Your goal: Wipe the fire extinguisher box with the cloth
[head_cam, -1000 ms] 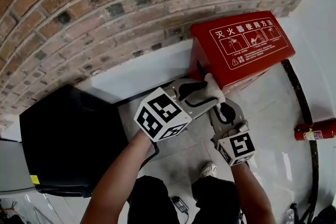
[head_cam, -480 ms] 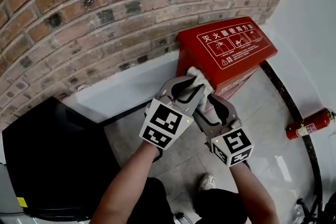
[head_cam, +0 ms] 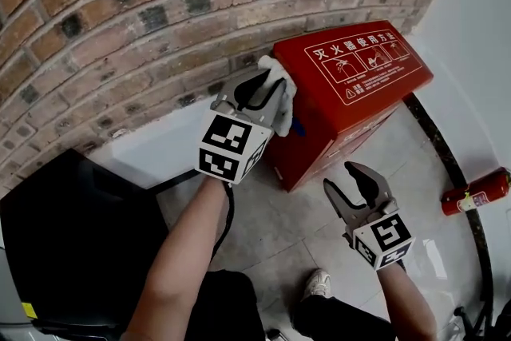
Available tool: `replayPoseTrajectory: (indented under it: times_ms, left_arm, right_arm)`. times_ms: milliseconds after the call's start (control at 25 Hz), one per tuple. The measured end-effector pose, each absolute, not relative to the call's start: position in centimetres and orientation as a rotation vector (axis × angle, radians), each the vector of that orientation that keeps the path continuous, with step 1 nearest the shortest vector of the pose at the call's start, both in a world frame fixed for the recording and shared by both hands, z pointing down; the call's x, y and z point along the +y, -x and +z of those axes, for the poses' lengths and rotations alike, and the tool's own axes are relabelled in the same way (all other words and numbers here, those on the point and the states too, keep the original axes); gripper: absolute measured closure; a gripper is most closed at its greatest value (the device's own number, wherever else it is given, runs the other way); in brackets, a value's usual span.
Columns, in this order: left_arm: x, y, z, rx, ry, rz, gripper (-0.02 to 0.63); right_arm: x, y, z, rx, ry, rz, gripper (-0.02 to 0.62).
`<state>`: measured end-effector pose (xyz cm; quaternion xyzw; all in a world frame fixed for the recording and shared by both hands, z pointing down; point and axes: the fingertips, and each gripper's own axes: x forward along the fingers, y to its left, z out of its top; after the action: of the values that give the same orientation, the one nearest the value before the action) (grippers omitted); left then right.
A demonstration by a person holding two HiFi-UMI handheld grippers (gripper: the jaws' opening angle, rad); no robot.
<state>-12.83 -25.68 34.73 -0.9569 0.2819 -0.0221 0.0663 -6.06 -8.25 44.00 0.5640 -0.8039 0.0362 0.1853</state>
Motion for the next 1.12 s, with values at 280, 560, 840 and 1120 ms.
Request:
replayPoseTrajectory:
  times_ms: [280,560,840,1120]
  left_arm:
    - [-28.6,13.6,37.2,0.962,2.871,-0.072,0.519]
    - [-26.9,13.3,42.1,0.946,2.947,-0.116,0.520]
    - [-21.3,12.4,41.5,0.798,3.047,0.064,0.538]
    - [-17.0,11.0,41.7,0.649,3.102,0.070,0.553]
  right_arm:
    - [-7.4,2.2,47.5,-2.209,-1.659,0.182,0.399]
    - [-6.9,2.6,49.6,-2.217,-1.644,0.217,0.403]
    - [-6.5,1.7,50.5,-2.194,-1.675,0.243,0.415]
    - [-6.6,3.2,50.0,-2.240,-1.725,0.271,0.461]
